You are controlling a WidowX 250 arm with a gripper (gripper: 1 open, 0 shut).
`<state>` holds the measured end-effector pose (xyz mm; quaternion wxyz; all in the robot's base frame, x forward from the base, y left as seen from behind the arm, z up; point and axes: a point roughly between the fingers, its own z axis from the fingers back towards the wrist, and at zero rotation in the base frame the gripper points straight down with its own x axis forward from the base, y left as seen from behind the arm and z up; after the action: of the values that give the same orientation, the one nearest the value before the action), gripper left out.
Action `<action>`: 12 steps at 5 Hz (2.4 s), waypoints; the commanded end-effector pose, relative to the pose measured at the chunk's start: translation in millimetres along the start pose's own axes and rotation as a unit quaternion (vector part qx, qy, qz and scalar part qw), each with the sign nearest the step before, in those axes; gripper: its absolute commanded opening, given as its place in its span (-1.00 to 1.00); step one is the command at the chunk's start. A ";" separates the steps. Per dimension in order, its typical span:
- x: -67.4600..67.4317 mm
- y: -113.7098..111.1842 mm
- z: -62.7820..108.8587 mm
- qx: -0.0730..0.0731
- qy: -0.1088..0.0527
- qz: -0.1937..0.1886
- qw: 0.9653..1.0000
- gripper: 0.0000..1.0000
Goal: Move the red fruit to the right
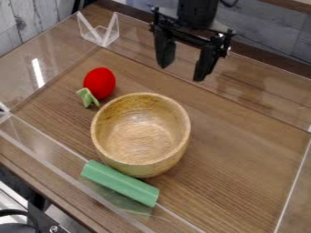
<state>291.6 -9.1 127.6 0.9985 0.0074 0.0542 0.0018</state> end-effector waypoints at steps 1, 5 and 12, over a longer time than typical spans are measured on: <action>9.9 4.9 34.0 0.003 -0.053 0.011 0.999 1.00; 3.3 14.6 2.7 -0.005 -0.030 0.078 0.997 1.00; 10.9 0.1 26.0 -0.010 -0.015 0.044 0.999 1.00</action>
<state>299.8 -9.7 134.2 0.9966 0.0021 0.0705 0.0434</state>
